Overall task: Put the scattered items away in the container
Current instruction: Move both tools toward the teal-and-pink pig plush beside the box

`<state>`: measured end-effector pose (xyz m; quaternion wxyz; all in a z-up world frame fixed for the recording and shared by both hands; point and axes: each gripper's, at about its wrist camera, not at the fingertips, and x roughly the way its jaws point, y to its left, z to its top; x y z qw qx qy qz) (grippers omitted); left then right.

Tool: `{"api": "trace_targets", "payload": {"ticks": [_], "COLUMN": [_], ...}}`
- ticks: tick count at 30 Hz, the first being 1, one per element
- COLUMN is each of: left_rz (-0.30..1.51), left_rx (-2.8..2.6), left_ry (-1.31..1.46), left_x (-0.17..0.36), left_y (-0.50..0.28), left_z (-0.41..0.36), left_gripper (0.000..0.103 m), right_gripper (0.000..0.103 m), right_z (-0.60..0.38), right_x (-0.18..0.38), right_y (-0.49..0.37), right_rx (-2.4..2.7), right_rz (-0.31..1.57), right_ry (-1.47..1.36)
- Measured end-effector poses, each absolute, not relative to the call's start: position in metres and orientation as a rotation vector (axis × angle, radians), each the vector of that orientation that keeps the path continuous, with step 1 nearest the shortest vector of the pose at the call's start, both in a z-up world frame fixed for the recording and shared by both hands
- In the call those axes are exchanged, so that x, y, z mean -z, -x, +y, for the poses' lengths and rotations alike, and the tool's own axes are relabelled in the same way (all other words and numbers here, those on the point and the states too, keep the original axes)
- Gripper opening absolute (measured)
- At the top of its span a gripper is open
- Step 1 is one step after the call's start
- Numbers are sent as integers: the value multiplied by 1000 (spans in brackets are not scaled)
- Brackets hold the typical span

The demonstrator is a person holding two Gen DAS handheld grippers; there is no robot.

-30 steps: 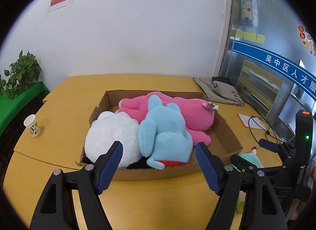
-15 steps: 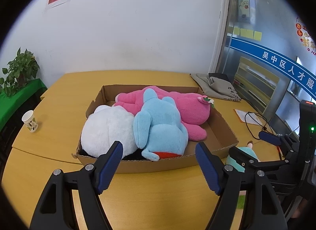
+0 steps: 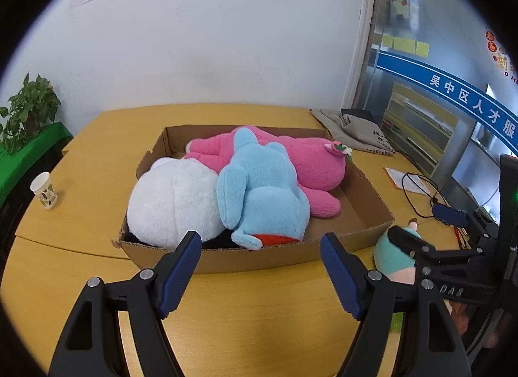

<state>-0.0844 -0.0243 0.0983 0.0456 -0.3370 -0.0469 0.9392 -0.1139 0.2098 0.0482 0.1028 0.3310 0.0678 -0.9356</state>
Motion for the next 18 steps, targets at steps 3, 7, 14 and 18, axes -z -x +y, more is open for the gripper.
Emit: {"api": "trace_targets", "payload": {"ticks": [3, 7, 14, 18], "left_rz": [-143, -202, -257, -292], "left_rx": [-2844, -2759, -2608, -2485], "left_ry": [1048, 1101, 1173, 1221], "left_x": [-92, -78, -55, -38], "left_y": [86, 90, 103, 115], "left_z": [-26, -26, -11, 6], "left_gripper": [76, 76, 76, 76], "right_gripper": [103, 103, 103, 99], "right_z": [236, 283, 314, 307], "right_x": [-42, -12, 54, 74], "right_y": [115, 122, 115, 109], "right_rx": [2817, 2856, 2693, 2528], "right_rz": [138, 28, -132, -261], "right_ry": [-1001, -1175, -1464, -1496]}}
